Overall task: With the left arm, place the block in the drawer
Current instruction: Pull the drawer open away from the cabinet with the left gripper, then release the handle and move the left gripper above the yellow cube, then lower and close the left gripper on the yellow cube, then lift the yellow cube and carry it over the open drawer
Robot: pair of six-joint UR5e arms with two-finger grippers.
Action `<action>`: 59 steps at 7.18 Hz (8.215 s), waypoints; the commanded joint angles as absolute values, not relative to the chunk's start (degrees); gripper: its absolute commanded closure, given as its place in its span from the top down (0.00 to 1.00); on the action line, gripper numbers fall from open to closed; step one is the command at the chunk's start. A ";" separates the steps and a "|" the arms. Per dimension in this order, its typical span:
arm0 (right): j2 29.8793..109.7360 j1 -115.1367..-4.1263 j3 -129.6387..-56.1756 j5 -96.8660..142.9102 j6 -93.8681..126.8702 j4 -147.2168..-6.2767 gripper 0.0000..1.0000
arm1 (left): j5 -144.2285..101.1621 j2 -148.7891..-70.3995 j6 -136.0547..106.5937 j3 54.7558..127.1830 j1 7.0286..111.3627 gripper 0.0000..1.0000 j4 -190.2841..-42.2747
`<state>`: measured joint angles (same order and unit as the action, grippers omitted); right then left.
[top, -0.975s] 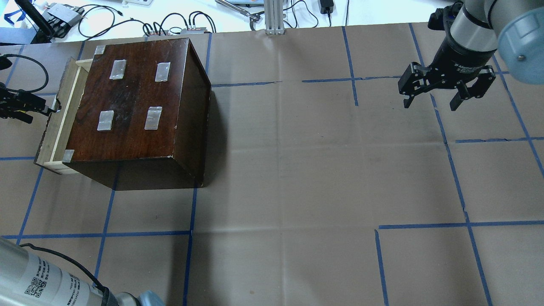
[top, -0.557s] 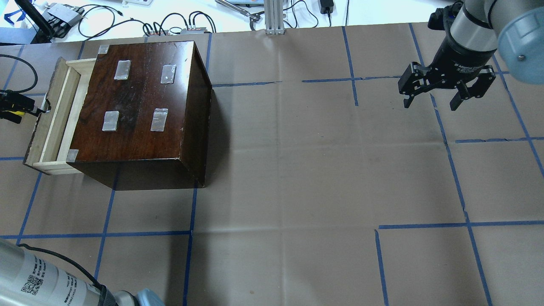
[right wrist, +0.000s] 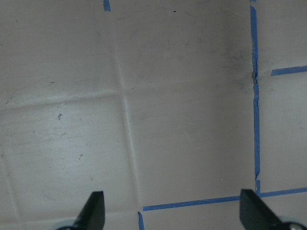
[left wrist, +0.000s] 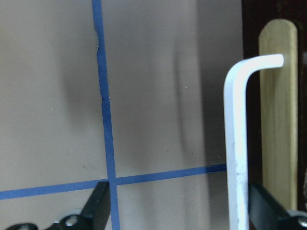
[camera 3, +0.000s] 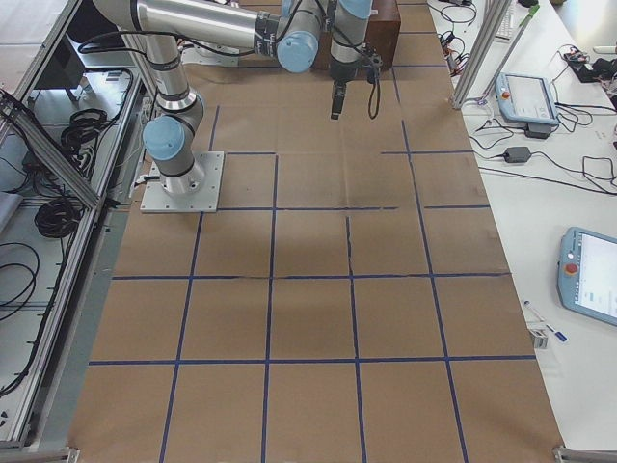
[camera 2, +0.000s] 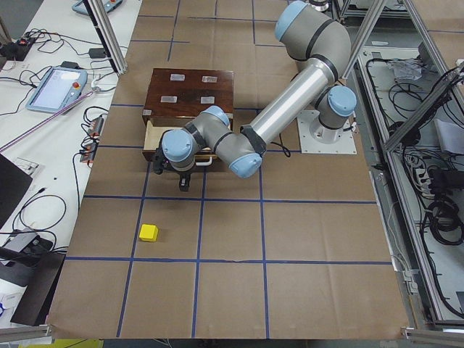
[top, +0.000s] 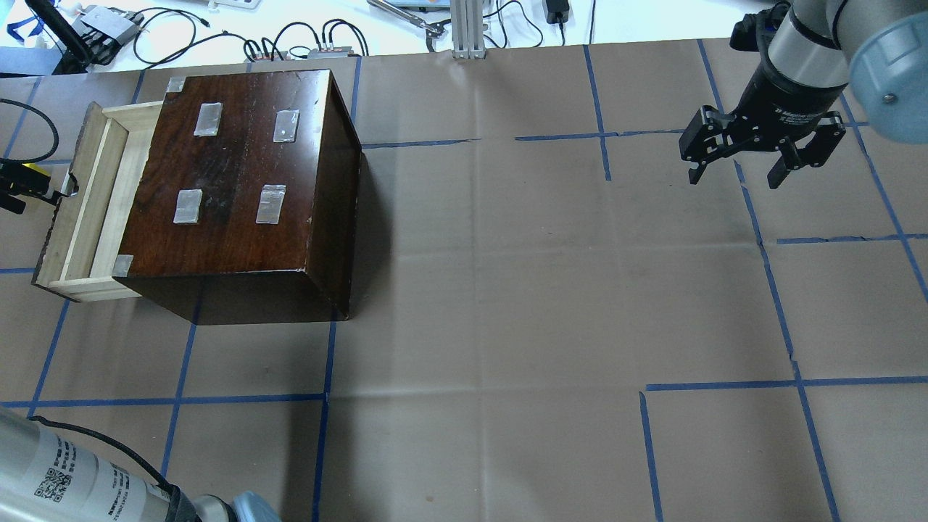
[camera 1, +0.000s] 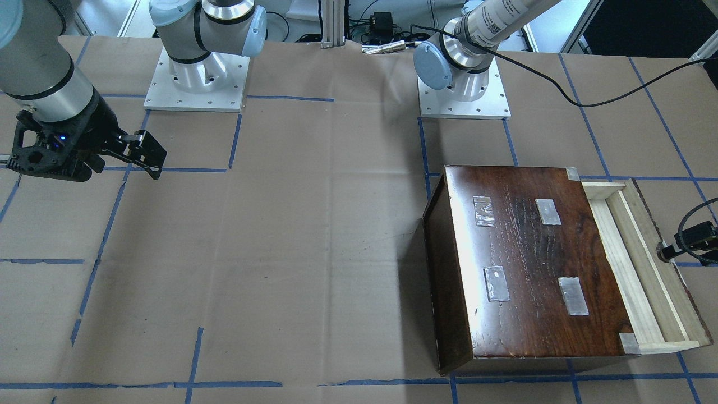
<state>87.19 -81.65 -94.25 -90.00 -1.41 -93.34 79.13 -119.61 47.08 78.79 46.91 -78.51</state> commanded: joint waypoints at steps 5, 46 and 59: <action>87.19 -81.65 -94.22 -90.00 -1.41 -93.34 1.00 | 81.56 -118.92 47.20 71.64 46.93 0.99 -79.89; 87.19 -81.65 -94.31 -90.00 -1.41 -93.34 1.00 | 86.22 -115.19 43.27 64.18 46.13 0.15 -96.08; 87.19 -81.65 -94.22 -90.00 -1.41 -93.34 1.00 | 85.69 -98.69 29.00 95.45 59.59 0.16 -75.67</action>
